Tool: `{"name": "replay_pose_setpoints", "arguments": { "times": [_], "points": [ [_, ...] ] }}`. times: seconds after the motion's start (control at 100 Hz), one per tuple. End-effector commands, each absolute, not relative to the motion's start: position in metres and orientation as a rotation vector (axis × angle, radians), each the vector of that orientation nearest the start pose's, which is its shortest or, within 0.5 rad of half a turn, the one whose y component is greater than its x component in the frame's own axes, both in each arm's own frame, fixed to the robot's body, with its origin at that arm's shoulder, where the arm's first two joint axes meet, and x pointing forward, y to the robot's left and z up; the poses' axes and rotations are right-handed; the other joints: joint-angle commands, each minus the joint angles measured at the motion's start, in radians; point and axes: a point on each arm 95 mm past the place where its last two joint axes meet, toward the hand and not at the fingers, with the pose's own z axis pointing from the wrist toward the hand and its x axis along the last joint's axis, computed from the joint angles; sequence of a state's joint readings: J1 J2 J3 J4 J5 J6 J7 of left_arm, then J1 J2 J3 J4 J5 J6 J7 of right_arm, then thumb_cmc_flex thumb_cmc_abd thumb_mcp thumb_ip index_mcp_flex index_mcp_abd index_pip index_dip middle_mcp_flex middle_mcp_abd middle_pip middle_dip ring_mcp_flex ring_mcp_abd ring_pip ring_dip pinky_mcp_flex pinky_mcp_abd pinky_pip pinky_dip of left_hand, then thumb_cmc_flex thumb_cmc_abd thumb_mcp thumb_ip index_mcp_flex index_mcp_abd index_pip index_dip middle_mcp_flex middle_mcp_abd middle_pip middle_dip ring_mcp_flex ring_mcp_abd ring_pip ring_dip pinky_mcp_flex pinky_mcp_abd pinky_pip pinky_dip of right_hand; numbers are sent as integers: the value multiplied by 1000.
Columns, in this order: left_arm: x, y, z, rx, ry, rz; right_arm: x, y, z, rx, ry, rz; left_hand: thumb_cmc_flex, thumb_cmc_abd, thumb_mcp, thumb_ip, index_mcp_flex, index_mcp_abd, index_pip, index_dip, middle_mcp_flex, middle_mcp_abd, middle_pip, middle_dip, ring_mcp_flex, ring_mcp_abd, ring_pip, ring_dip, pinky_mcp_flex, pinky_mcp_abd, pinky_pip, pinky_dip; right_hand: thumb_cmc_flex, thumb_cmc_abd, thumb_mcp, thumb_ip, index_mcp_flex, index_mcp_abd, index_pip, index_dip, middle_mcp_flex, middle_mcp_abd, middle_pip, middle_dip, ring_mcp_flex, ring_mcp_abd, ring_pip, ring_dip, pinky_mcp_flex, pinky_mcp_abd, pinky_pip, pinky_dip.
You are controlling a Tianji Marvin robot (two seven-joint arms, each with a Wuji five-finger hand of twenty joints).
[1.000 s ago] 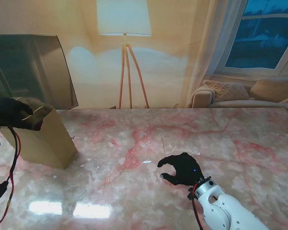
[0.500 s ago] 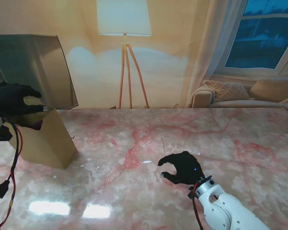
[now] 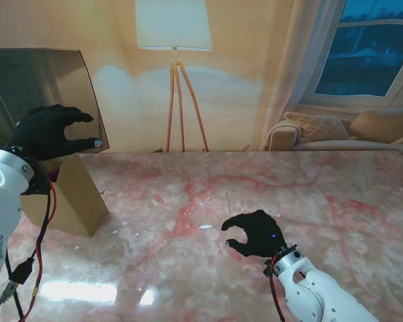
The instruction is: Fold the socks and the shorts into the kraft paper bag
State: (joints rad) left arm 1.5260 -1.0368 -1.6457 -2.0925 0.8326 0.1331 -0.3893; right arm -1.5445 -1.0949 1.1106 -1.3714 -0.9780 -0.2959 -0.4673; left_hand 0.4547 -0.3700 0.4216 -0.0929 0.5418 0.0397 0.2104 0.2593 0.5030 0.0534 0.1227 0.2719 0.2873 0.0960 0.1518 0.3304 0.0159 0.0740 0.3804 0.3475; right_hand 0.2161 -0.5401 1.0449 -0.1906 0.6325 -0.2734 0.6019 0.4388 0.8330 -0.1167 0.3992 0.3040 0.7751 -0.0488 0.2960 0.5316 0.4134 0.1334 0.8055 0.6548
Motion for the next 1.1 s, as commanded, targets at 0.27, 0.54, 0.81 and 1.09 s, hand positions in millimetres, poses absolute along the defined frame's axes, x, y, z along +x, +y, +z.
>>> {"name": "replay_pose_setpoints", "arguments": {
  "times": [0.27,0.54,0.81,1.09],
  "points": [
    [392,60,-101,-1172,1189,-1534,377,6,-370,1013,1392,1838,-1,36,-60,47,-32,-7,-24,-3,-54,23,-25,-17,12,2,-16,-8,38,114,57,-26,-27,15,-10,58,-47,-5,-29,0,-38,13,-4,5,-16,5,-10,14,-14,13,9,29],
    [384,57,-121,-1229,1156,-1617,378,3,-370,1013,1377,1837,15,100,-154,69,-57,-5,-38,-1,-55,34,-27,-14,84,43,7,13,123,63,144,-14,-28,19,-12,59,-48,7,-31,-2,-40,14,-4,4,-18,5,-12,13,-12,11,8,28],
    [372,34,-167,-1227,1104,-1801,378,5,-363,1001,1348,1848,5,137,-178,80,-70,-6,-48,-6,-42,21,-20,-15,123,-10,24,16,144,-36,188,-18,-31,26,-15,60,-56,12,-36,-3,-50,15,-8,2,-23,4,-19,7,-10,6,5,25],
    [356,6,-221,-1218,1054,-1973,374,8,-355,1007,1289,1870,-7,170,-177,89,-34,6,-26,-2,-18,18,-4,-16,133,-31,26,5,122,-52,174,-37,-37,36,-26,62,-65,23,-43,-6,-61,17,-16,-6,-28,4,-32,-6,-3,-4,-4,15]
  ]
}}
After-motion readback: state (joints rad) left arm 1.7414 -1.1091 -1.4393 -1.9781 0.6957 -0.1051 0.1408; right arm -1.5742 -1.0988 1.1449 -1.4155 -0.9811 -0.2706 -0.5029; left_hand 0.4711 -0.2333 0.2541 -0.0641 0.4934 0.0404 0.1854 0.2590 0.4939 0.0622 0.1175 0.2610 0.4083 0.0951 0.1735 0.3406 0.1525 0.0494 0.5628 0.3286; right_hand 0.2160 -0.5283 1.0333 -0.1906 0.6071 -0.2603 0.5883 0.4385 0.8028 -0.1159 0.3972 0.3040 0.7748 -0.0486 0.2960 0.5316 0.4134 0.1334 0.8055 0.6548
